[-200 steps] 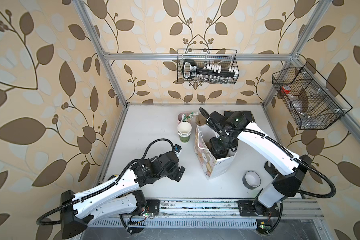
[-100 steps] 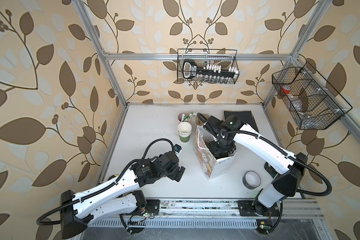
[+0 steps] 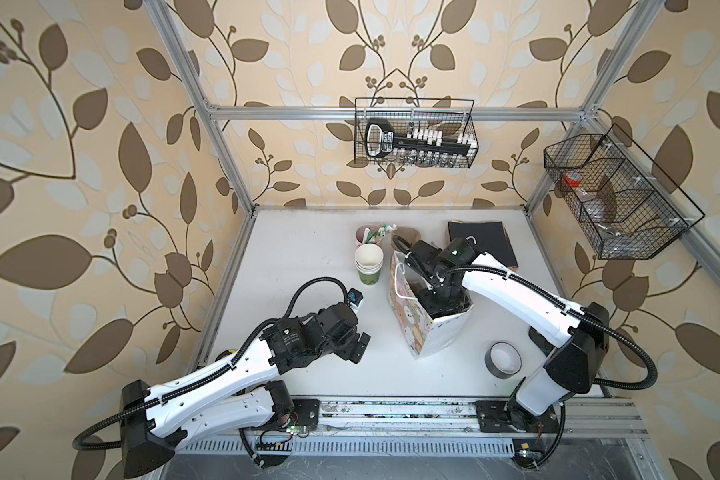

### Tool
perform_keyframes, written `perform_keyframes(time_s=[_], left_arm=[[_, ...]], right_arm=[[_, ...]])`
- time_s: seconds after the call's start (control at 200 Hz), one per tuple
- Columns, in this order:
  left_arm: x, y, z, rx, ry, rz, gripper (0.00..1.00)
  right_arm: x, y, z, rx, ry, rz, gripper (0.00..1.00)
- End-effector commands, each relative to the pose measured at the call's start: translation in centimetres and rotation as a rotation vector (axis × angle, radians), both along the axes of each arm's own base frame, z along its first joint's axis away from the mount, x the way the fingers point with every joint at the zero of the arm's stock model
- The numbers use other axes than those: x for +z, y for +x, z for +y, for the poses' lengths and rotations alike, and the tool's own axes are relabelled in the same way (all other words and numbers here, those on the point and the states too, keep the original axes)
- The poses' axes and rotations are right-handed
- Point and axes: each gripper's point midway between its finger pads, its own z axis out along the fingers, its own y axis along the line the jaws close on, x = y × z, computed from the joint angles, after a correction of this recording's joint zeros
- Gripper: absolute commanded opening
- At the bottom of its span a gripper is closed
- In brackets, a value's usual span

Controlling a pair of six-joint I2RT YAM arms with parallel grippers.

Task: Pack the takeout coffee
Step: 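Lower the black lid into the gift bag toward the pulp carrier, then push the black lid down into the pulp carrier cup slot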

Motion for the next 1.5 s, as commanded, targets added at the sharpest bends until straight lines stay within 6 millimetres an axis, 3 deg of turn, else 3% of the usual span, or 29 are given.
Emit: perform_keyframes(time_s=[0.0, 1.495], left_arm=[[1.5, 0.2, -0.2, 0.013, -0.031, -0.027, 0.99], [1.6, 0.3, 0.0, 0.024, -0.032, -0.034, 0.99]], right_arm=[[0.0, -0.6, 0.2, -0.007, 0.030, 0.000, 0.69], [-3.6, -2.5, -0.9, -0.051, 0.051, 0.040, 0.68]])
